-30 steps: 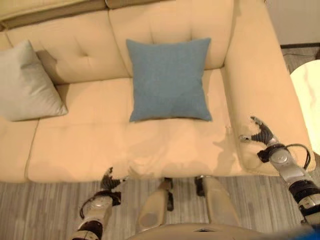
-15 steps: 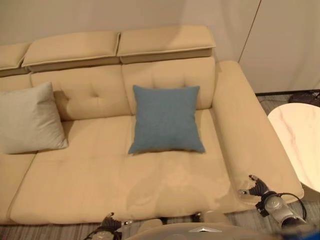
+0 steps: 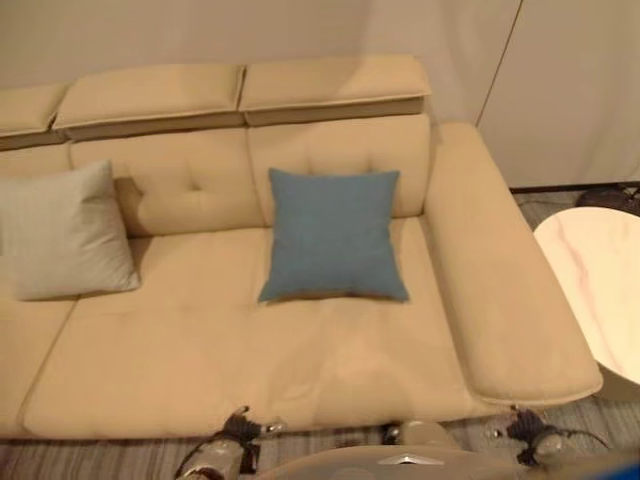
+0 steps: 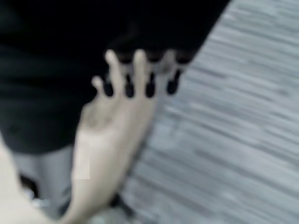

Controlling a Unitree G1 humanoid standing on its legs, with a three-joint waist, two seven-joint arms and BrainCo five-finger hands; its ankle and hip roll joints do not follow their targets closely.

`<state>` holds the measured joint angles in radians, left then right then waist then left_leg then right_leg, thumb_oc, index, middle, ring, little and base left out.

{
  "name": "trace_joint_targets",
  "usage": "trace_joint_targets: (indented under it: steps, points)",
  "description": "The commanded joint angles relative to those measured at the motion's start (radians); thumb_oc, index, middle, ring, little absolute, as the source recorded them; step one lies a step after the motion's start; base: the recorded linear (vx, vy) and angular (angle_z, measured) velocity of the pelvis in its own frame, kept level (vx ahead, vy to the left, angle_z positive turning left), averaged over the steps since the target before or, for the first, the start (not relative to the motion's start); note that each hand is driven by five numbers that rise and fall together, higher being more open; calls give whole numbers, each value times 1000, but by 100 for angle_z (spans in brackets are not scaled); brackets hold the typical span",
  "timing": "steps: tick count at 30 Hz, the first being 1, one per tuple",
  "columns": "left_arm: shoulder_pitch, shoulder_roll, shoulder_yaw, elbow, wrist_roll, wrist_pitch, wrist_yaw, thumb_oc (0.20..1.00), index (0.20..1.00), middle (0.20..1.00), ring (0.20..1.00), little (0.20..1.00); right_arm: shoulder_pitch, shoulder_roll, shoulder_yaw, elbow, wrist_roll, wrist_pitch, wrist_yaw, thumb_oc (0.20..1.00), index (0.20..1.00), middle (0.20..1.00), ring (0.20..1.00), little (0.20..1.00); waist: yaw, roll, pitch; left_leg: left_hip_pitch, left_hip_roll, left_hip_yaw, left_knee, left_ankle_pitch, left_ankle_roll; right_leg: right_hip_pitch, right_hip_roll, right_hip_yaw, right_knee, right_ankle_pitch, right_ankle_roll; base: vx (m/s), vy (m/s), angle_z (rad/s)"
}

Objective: Pick up all the scattered cushions and arrange them neatly on the sofa.

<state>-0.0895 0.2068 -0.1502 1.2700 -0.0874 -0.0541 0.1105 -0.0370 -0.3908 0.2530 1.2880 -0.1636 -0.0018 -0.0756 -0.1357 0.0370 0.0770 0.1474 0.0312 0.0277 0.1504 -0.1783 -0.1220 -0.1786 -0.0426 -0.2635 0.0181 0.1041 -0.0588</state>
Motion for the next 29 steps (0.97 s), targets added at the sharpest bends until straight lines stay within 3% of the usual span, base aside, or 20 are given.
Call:
trace_joint_targets:
  steps: [1, 3, 4, 5, 6, 8, 10, 11, 13, 15, 16, 18, 21, 29]
  points:
    - [40, 56, 12, -49, 13, -9, -7, 1000, 1000, 1000, 1000, 1000, -47, 13, -11, 6, -33, 14, -12, 1000, 1000, 1000, 1000, 1000, 13, -51, 32, 64, -85, -28, -107, 54, 67, -20, -8, 47, -52, 65, 208, -289, 159, 2]
    - [31, 58, 12, -51, 14, -12, -6, 1000, 1000, 1000, 1000, 1000, -47, 22, -9, -8, -37, 15, -15, 1000, 1000, 1000, 1000, 1000, 22, -76, 54, 50, -106, -36, -121, 13, 93, -47, -25, 57, -63, 100, 232, -236, 106, -5]
    - [31, 58, 12, -51, 14, -12, -6, 1000, 1000, 1000, 1000, 1000, -47, 22, -9, -8, -37, 15, -15, 1000, 1000, 1000, 1000, 1000, 22, -76, 54, 50, -106, -35, -121, 13, 94, -47, -25, 57, -63, 100, 233, -348, 130, -8]
    - [25, 62, 12, -40, 34, -9, -7, 1000, 1000, 1000, 1000, 1000, -57, 33, 8, -15, -57, 16, -15, 1000, 1000, 1000, 1000, 1000, 33, -95, 78, 32, -122, -35, -123, 9, 111, -59, -39, 68, -66, 113, 255, -473, 129, -21]
    - [24, 73, 3, -17, 75, -5, -10, 1000, 1000, 1000, 1000, 1000, -65, 46, 29, -20, -73, 17, -8, 1000, 1000, 1000, 1000, 1000, 28, -95, 99, 5, -115, -33, -126, 27, 123, -82, -44, 161, -27, 107, 270, -594, 159, -41]
    - [34, 81, 2, -7, 79, -2, -12, 1000, 1000, 1000, 1000, 1000, -64, 45, 37, -13, -78, 17, -8, 1000, 1000, 1000, 1000, 1000, 30, -90, 105, -29, -112, -36, -127, 52, 134, -74, -29, 232, 45, 59, 256, -427, 91, -34]
    - [49, 86, 11, 8, 82, 5, -9, 1000, 1000, 1000, 1000, 1000, -58, 47, 32, 1, -78, 19, -10, 1000, 1000, 1000, 1000, 1000, 50, -79, 100, -58, -102, -20, -132, 77, 142, -40, -45, 198, 134, 2, 231, -272, 35, 2]
    - [49, 87, 12, 8, 82, 5, -9, 1000, 1000, 1000, 1000, 1000, -58, 47, 32, 1, -78, 19, -10, 1000, 1000, 1000, 1000, 1000, 50, -80, 98, -61, -103, -20, -132, 79, 142, -43, -47, 198, 133, 4, 231, -177, 8, -23]
    - [67, 99, 32, 33, 82, 15, -14, 1000, 1000, 1000, 1000, 1000, -51, 54, 18, 17, -66, 22, -8, 1000, 1000, 1000, 1000, 1000, 66, -64, 79, -79, -82, -16, -155, 105, 141, 7, -50, 200, 233, -70, 212, -215, -17, -37]
    - [70, 105, 36, 38, 83, 15, -15, 1000, 1000, 1000, 1000, 1000, -49, 55, 12, 14, -60, 21, -9, 1000, 1000, 1000, 1000, 1000, 70, -61, 71, -85, -76, -13, -158, 112, 137, 29, -53, 202, 247, -87, 211, -127, -54, -10]
    - [79, 111, 39, 46, 88, 17, -14, 1000, 1000, 1000, 1000, 1000, -41, 66, 1, 17, -46, 21, -8, 1000, 1000, 1000, 1000, 1000, 94, -69, 49, -107, -73, 6, -157, 123, 125, 103, -81, 170, 210, -85, 220, -63, -68, 0]
    - [80, 113, 46, 45, 84, 17, -12, 1000, 1000, 1000, 1000, 1000, -46, 71, 4, 8, -40, 21, -8, 1000, 1000, 1000, 1000, 1000, 103, -80, 45, -105, -75, 18, -167, 129, 115, 138, -88, 140, 133, -78, 224, -71, -115, -22]
    - [85, 100, 61, 39, 57, 11, -7, 1000, 1000, 1000, 1000, 1000, -59, 79, 18, 10, -40, 22, -11, 1000, 1000, 1000, 1000, 1000, 105, -92, 16, -99, -57, 46, -190, 143, 98, 182, -63, 156, 1, -84, 229, -26, -121, -32]
    - [81, 80, 52, 9, 26, 6, -16, 1000, 1000, 1000, 1000, 1000, -51, 73, 24, -3, -24, 15, -11, 1000, 1000, 1000, 1000, 1000, 99, -99, 1, -68, -42, 50, -215, 158, 87, 231, -36, 165, -68, -81, 212, -14, -84, -5]
